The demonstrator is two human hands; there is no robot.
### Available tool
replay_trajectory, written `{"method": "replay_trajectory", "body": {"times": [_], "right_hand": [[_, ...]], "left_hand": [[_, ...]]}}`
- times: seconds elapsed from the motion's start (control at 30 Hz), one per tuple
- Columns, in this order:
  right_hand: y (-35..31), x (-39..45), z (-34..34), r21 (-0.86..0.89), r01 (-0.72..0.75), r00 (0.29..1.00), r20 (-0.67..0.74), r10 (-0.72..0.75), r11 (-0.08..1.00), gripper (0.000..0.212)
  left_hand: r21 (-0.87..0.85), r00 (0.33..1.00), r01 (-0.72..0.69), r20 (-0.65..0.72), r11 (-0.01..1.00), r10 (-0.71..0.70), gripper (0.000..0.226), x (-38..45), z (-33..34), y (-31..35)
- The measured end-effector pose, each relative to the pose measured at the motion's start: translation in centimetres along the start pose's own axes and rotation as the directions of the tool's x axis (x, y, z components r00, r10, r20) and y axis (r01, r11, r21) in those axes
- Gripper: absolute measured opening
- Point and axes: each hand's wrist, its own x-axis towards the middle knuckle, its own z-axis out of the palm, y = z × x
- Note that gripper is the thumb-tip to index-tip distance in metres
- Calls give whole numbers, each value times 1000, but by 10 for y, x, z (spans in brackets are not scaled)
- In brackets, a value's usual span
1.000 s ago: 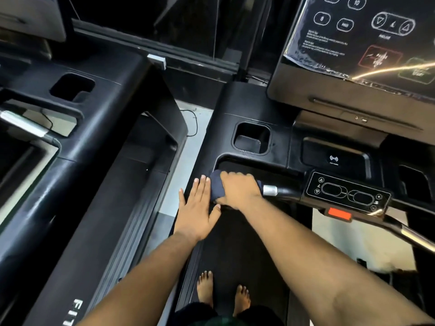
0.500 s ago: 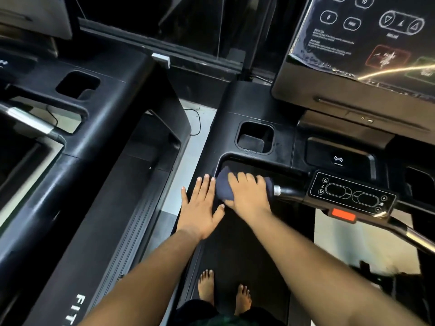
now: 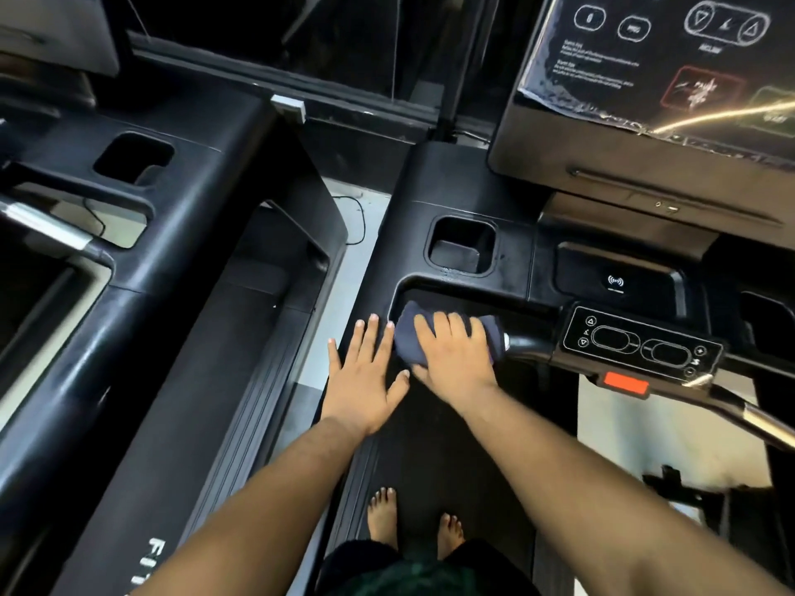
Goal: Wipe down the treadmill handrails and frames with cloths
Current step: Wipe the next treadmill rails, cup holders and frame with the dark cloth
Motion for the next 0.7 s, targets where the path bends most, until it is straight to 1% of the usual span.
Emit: {"method": "replay_trajectory", "body": {"times": [0.07, 0.1, 0.13, 0.17, 0.2, 0.27, 0.33, 0.4, 0.43, 0.47, 0.5, 0.53, 0.57, 0.6, 0.63, 0.7], "right_hand": [[13, 30, -24, 140, 60, 988, 131, -78, 988, 78], [16, 43, -29, 196, 56, 971, 216, -99, 979, 78], [16, 47, -29, 227, 48, 966, 236, -103, 973, 78], [15, 43, -29, 211, 34, 980, 184, -73, 977, 77], [11, 33, -23, 153, 16, 995, 92, -31, 988, 77], [0, -1, -2, 21, -22, 999, -44, 23, 1000, 82], [-1, -14, 8, -23, -27, 997, -68, 26, 999, 87], [10, 10, -7, 34, 20, 999, 46, -22, 999, 81], [18, 27, -21, 121, 53, 988, 136, -69, 991, 80], [24, 43, -29, 203, 55, 969, 226, -102, 978, 79], [27, 50, -31, 258, 40, 953, 279, -115, 965, 79], [26, 50, -30, 271, 40, 960, 255, -112, 962, 79], [23, 44, -24, 221, 41, 981, 174, -81, 974, 78], [18, 30, -16, 138, 36, 997, 60, -45, 990, 78], [12, 14, -5, 57, 20, 999, -32, -18, 998, 80], [8, -9, 10, -21, -5, 994, -107, 3, 1000, 82]], "left_hand": [[9, 1000, 2, 10, 1000, -2, 79, 0, -1, 2], [16, 1000, 7, 11, 1000, -7, 80, 0, -2, 2], [22, 1000, 12, 13, 1000, -12, 80, -1, -3, 3], [30, 1000, 11, 11, 999, -11, 80, -1, -3, 4], [38, 1000, 7, 8, 999, -7, 81, -1, -3, 4], [45, 1000, 0, 5, 999, 0, 81, -2, -3, 2], [55, 1000, -14, -4, 998, 14, 81, -1, -2, 2], [58, 999, -37, -6, 998, 38, 81, 0, -2, 3], [64, 999, -41, -10, 997, 42, 81, 0, -2, 3], [70, 999, -41, -10, 997, 42, 81, 1, -2, 3], [73, 999, -42, -2, 996, 42, 81, 0, -1, 4], [77, 999, -42, -1, 996, 43, 81, -1, -1, 3], [77, 999, -41, -12, 996, 42, 80, -1, 0, 2], [74, 999, -38, -20, 997, 40, 80, -1, 0, 2], [67, 999, -36, -18, 997, 37, 80, 0, 0, 1], [62, 999, -38, -13, 997, 39, 80, 1, 3, 1]]}}
